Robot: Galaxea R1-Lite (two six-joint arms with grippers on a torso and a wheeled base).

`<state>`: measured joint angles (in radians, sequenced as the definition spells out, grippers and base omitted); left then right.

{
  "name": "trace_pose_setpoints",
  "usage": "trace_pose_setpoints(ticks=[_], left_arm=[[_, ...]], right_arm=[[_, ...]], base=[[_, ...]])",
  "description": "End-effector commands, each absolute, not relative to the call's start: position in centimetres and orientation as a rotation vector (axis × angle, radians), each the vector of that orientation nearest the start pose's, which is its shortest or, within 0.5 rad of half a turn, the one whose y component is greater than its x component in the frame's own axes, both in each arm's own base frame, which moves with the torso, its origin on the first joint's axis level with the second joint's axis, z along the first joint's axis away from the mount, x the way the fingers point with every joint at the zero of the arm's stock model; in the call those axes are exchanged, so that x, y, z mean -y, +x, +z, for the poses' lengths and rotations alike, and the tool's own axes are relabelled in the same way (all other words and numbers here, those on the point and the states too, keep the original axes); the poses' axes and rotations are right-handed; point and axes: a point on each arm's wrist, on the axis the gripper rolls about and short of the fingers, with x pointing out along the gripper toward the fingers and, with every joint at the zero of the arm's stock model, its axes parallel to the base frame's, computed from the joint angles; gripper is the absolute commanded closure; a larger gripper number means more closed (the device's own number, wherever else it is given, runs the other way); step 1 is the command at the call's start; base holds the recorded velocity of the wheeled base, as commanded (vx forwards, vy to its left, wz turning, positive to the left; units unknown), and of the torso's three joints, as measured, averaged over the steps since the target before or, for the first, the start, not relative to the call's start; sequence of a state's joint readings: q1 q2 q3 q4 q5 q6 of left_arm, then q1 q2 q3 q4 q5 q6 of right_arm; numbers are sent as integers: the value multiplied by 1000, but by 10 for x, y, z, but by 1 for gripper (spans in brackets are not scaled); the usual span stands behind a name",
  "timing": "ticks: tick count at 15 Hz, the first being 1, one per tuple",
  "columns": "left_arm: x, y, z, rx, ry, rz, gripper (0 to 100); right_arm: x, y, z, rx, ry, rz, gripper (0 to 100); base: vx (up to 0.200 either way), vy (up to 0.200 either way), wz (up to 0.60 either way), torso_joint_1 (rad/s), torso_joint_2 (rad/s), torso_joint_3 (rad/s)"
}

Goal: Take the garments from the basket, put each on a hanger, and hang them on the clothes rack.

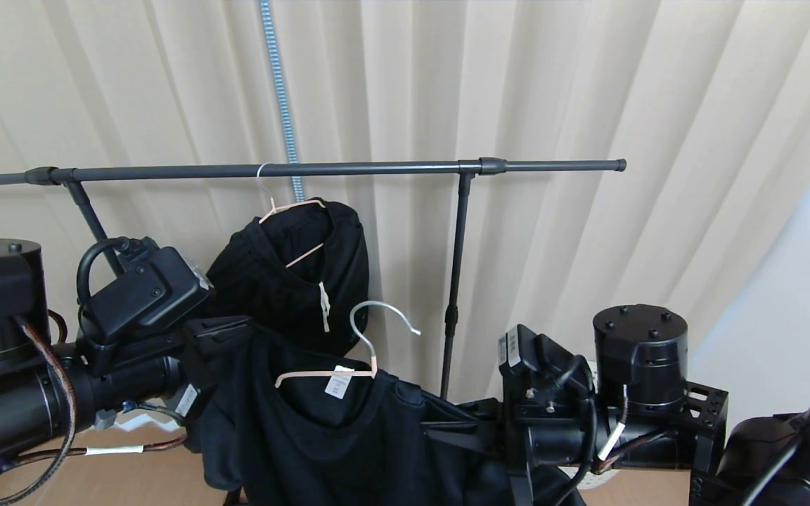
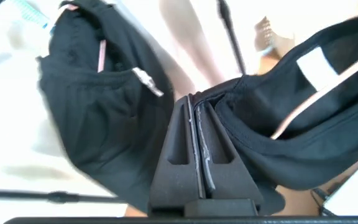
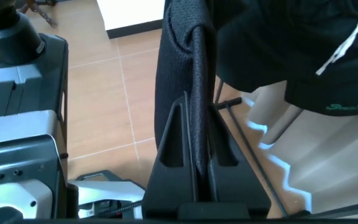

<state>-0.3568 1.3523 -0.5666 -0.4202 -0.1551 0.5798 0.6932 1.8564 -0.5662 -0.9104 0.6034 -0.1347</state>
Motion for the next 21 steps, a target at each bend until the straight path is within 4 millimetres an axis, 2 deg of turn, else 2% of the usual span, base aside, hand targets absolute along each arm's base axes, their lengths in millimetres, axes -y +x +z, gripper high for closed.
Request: trace_pose_setpoints(ticks=[1,5,7,12,13,17,21], left_arm=[[81,189,183,-213,600,-632,100],[92,177,185,-183,595,-696,100],[98,173,186,-185,567,-721,100],[105,173,194,-174,567,-747,100],[106,173,194,-174,568,-746,0],[102,169,195,-167,571,-723,0],[73,165,198,-160,550,-617,0]], right_arm=[[-204,225,100,-346,-110,1281,100],[-216,232,86,-313,-76,1232,100],[-217,232,89,-294,-21,1224,100],[-218,225,89,-279,-10,1245,100],[-217,224,90,-264,-10,1249,100],[-214,221,91,-214,-5,1252,100],[-204,226,98,-193,-5,1218,100]], base=[[0,0,0,0,0,0],[0,0,0,0,0,0],[0,0,0,0,0,0],[0,0,0,0,0,0],[0,0,0,0,0,0],[0,0,0,0,0,0],[0,0,0,0,0,0]])
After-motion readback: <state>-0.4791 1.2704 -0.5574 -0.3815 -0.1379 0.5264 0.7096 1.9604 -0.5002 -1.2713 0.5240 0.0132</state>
